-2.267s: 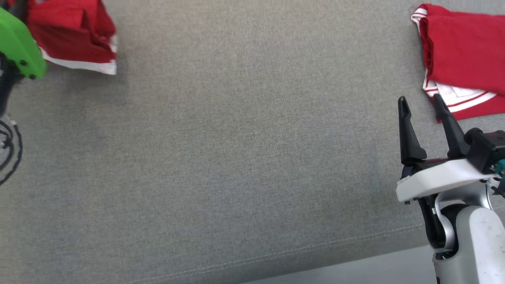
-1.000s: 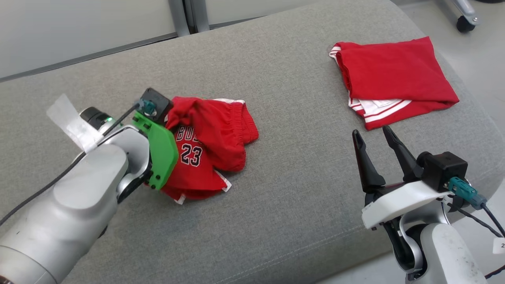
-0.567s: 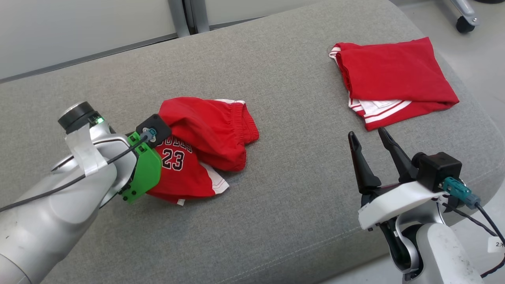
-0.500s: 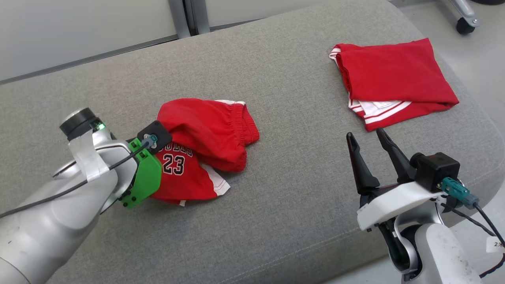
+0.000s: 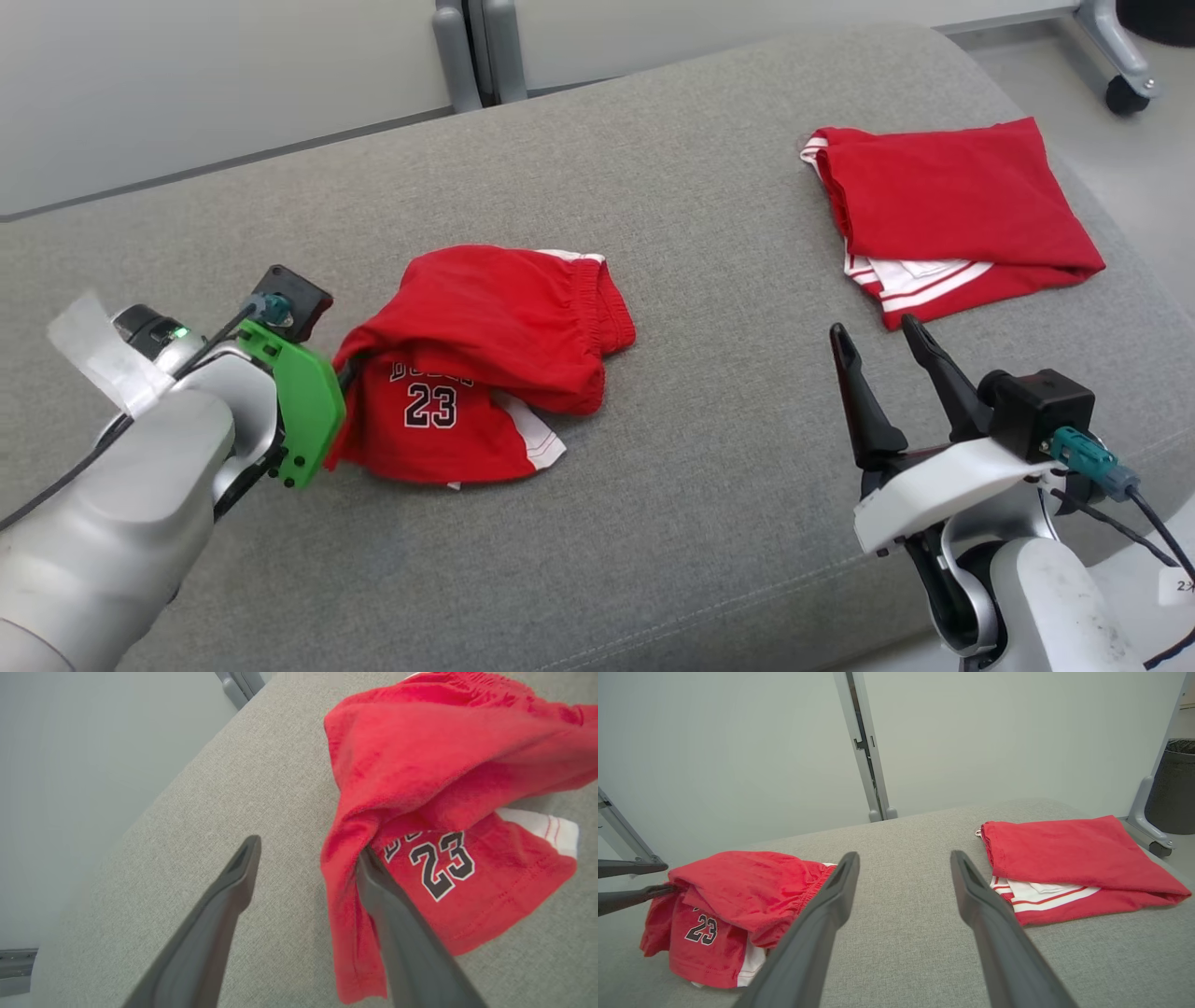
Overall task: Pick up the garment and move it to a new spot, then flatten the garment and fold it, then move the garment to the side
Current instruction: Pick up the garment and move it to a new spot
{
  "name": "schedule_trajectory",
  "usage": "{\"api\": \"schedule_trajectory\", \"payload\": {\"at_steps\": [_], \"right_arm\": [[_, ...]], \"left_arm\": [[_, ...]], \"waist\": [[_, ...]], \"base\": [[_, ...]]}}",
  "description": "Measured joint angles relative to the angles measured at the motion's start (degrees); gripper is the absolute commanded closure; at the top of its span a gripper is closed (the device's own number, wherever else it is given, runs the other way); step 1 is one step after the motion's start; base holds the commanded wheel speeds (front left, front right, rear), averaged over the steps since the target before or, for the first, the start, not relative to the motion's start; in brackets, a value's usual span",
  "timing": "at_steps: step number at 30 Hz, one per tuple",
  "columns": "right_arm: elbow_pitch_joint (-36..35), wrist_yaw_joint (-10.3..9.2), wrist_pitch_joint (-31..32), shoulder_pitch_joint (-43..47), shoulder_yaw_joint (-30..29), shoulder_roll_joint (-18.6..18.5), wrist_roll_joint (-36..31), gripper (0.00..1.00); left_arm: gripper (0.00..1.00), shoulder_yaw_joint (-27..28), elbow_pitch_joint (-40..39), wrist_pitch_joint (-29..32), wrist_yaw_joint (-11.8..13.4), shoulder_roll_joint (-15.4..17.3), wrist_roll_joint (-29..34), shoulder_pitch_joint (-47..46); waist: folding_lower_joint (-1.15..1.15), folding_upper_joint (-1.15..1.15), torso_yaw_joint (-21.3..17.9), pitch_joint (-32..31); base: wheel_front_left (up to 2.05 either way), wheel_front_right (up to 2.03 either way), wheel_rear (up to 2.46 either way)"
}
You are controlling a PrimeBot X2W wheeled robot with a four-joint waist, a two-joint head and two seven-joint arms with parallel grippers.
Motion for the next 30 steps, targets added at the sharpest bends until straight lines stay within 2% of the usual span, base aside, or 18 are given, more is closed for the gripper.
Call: {"api": "schedule_trajectory", "payload": {"at_steps": [7,11,16,20,26,30], "right_arm": [[0.0,0.00,0.5,2.3,-1.0,0.0,0.0,0.00],[0.1,0.00,0.7,3.6,-1.2,0.0,0.5,0.00],[0.9,0.00,0.6,4.4,-1.5,0.0,0.8,0.00],[3.2,0.00,0.6,4.4,-1.1,0.0,0.9,0.00],[10.0,0.00,0.5,2.0,0.2,0.0,-0.8,0.00],[16.6,0.00,-0.6,-1.0,0.1,-0.1,-1.1,0.00]], "left_arm": [[0.00,7.6,-0.6,-6.0,0.2,-2.8,-9.9,-0.3],[0.00,10.4,-2.5,-9.1,2.2,-4.3,-12.7,1.3],[0.00,13.7,-8.8,-13.2,6.7,-4.9,-16.1,6.2],[0.00,15.3,-16.5,-16.0,11.7,-4.0,-17.2,12.8],[0.00,17.8,-28.5,-18.0,19.8,-2.4,-18.0,24.0],[0.00,19.8,-34.4,-18.5,23.7,-2.1,-16.5,28.9]], "waist": [[0.00,0.00,3.0,-2.5],[0.00,0.00,5.5,-4.2],[0.00,0.00,8.9,-5.7],[0.00,0.00,11.7,-6.5],[0.00,0.00,15.7,-6.8],[0.00,0.00,18.3,-6.5]], "base": [[0.00,0.00,0.00],[0.00,0.00,0.00],[0.00,0.00,0.00],[0.00,0.00,0.00],[0.00,0.00,0.00],[0.00,0.00,0.00]]}}
